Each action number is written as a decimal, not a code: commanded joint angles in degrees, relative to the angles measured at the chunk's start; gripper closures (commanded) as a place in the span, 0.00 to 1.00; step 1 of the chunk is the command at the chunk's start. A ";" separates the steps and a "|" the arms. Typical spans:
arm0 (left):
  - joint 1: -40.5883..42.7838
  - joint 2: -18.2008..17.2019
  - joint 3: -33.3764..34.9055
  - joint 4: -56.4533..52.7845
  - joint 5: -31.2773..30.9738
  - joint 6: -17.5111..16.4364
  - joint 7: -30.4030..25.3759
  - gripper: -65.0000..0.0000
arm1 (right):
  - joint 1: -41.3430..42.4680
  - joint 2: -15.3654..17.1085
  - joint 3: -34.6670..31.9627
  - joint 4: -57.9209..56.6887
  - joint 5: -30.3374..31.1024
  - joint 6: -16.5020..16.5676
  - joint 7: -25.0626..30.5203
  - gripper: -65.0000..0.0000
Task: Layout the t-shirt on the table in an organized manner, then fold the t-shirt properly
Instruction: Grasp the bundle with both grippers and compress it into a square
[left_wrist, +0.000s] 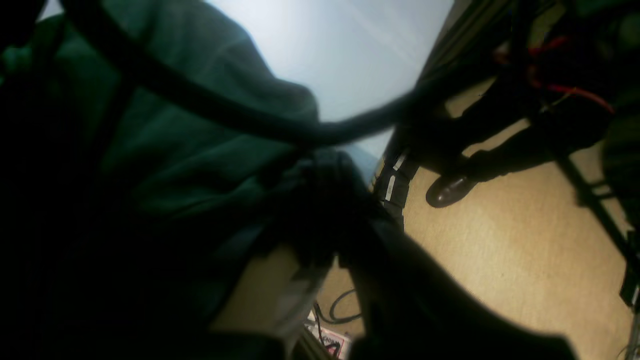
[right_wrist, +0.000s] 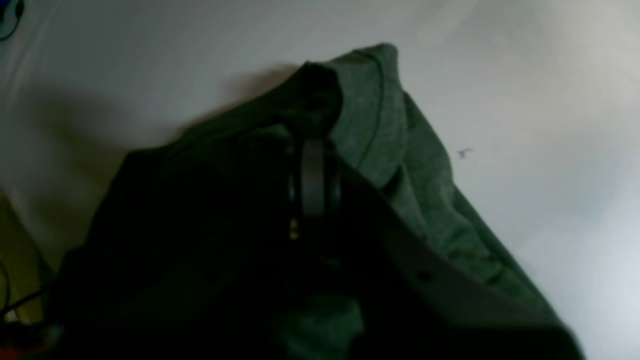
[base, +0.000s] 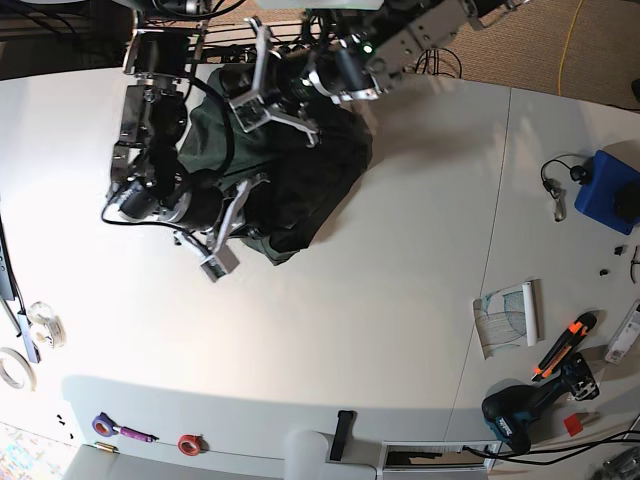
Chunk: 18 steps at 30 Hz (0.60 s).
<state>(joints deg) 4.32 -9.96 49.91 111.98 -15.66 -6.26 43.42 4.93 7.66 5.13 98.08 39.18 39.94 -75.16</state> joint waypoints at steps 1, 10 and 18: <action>-0.33 0.94 0.11 0.90 -0.35 0.61 -1.49 1.00 | 1.07 1.31 0.22 0.79 2.97 0.06 0.04 1.00; -0.20 2.62 0.11 -1.66 -0.52 0.81 -3.87 1.00 | -0.46 5.18 0.15 -0.92 13.29 0.06 -4.02 1.00; -1.09 7.56 0.11 -14.01 -0.96 0.96 -3.89 1.00 | 0.17 4.37 0.17 -11.91 10.01 0.06 5.16 1.00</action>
<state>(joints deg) 3.40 -3.01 49.87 96.86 -15.97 -5.10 40.42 3.84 11.55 5.13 85.25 48.07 39.86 -71.16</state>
